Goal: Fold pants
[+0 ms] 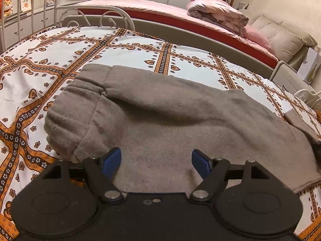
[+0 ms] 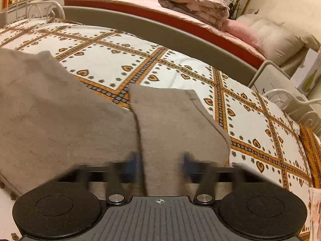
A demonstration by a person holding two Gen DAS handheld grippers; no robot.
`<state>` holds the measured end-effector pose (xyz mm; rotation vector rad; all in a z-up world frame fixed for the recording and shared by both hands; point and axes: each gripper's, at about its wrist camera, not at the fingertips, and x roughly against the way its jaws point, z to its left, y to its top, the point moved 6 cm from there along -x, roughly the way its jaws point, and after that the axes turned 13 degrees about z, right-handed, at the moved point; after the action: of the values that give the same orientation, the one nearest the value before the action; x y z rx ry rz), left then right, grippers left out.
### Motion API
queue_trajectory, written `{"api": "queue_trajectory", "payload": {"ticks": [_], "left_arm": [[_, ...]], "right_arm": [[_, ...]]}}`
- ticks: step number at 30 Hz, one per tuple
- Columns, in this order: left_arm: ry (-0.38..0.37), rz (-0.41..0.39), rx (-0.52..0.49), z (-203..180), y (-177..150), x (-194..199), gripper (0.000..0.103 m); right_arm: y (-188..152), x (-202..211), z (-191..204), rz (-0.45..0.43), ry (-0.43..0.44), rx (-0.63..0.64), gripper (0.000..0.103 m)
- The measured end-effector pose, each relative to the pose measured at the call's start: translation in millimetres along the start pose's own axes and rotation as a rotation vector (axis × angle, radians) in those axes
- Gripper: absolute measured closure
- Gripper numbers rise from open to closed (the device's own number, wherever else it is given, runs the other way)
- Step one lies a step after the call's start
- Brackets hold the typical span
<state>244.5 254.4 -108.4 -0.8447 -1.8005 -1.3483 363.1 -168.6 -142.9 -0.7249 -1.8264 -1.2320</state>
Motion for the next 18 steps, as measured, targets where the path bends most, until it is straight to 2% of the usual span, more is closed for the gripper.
{"api": "queue_trajectory", "payload": {"ticks": [1,3,5,6,7,9,10,11,13,14,15,18], "left_arm": [[-0.001,-0.001,0.001,0.1,-0.1,0.1,0.033],[-0.004,-0.002,0.003,0.0,-0.1,0.6,0.033],[-0.007,-0.002,0.0,-0.1,-0.4,1.3,0.033],[-0.008,-0.001,-0.005,0.2,-0.4,1.4,0.033],[-0.011,-0.001,-0.011,0.2,-0.6,1.4,0.033],[-0.016,-0.001,-0.019,0.5,-1.5,1.9,0.033],[-0.019,-0.002,-0.02,0.9,-1.9,2.1,0.033],[-0.02,-0.002,-0.021,0.7,-2.2,2.3,0.033],[-0.016,0.0,-0.027,0.2,-2.4,2.3,0.033],[-0.015,0.001,-0.026,0.1,-2.2,2.4,0.033],[-0.015,0.001,-0.023,0.2,-2.2,2.4,0.033],[-0.01,0.002,-0.018,-0.2,-1.4,2.0,0.033]], "right_arm": [[-3.5,4.8,-12.3,-0.011,0.014,-0.07,0.099],[-15.7,24.6,-52.0,-0.043,0.109,-0.314,0.099],[-47.5,37.2,-99.7,-0.047,0.221,-0.606,0.099],[-73.9,34.7,-124.4,-0.019,0.272,-0.765,0.098],[-96.3,26.6,-140.4,0.029,0.296,-0.854,0.098],[-137.4,-0.1,-157.0,0.155,0.376,-0.936,0.094],[-143.3,0.2,-160.6,0.13,0.419,-0.939,0.094],[-142.2,7.4,-163.5,0.107,0.406,-0.902,0.091],[-132.1,27.7,-158.0,0.024,0.321,-0.767,0.071],[-128.6,34.6,-151.9,0.001,0.289,-0.706,0.044],[-125.5,40.8,-142.2,-0.014,0.234,-0.632,0.037],[-109.9,61.2,-104.8,-0.107,0.078,-0.334,0.037]]}}
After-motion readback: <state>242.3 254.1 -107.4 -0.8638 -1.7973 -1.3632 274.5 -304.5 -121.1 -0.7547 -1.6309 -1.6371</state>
